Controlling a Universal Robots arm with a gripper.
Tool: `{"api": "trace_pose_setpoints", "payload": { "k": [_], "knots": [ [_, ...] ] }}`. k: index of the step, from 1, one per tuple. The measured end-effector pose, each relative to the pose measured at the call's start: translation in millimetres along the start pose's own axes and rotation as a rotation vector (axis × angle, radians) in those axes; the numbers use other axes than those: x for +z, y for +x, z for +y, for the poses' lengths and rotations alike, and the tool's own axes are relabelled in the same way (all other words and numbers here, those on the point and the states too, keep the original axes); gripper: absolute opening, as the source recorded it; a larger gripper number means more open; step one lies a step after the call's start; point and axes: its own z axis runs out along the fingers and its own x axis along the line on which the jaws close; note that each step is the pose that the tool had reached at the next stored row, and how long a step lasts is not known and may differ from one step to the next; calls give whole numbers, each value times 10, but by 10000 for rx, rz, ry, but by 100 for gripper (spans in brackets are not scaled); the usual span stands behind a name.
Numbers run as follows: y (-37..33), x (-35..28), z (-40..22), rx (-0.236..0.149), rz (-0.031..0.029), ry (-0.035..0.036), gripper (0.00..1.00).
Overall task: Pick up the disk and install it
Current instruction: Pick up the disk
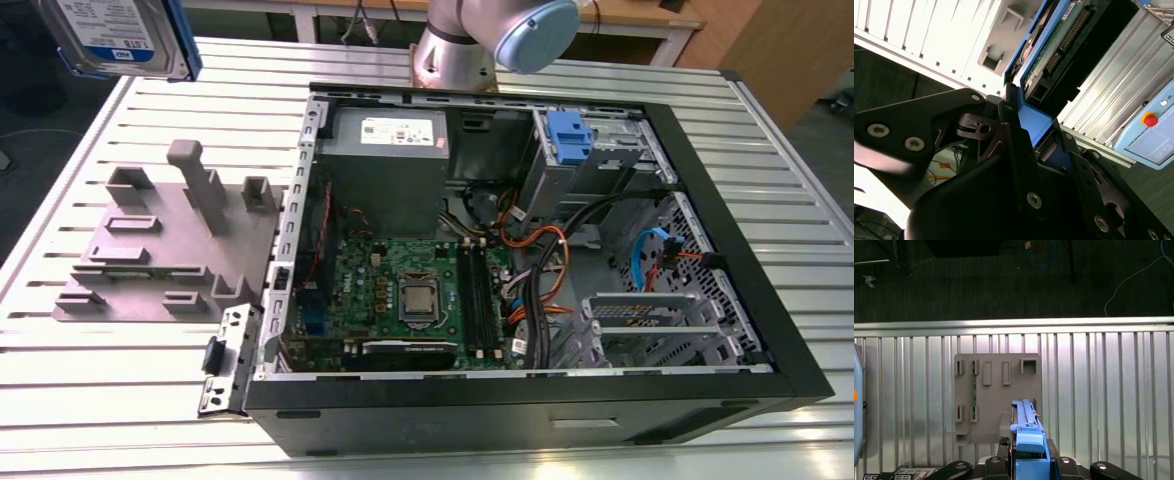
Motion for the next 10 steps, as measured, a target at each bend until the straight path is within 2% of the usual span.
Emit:
{"api": "trace_pose_setpoints", "payload": {
  "k": [10],
  "knots": [
    [-1, 0, -32, 0, 0, 0, 36]
  ]
}}
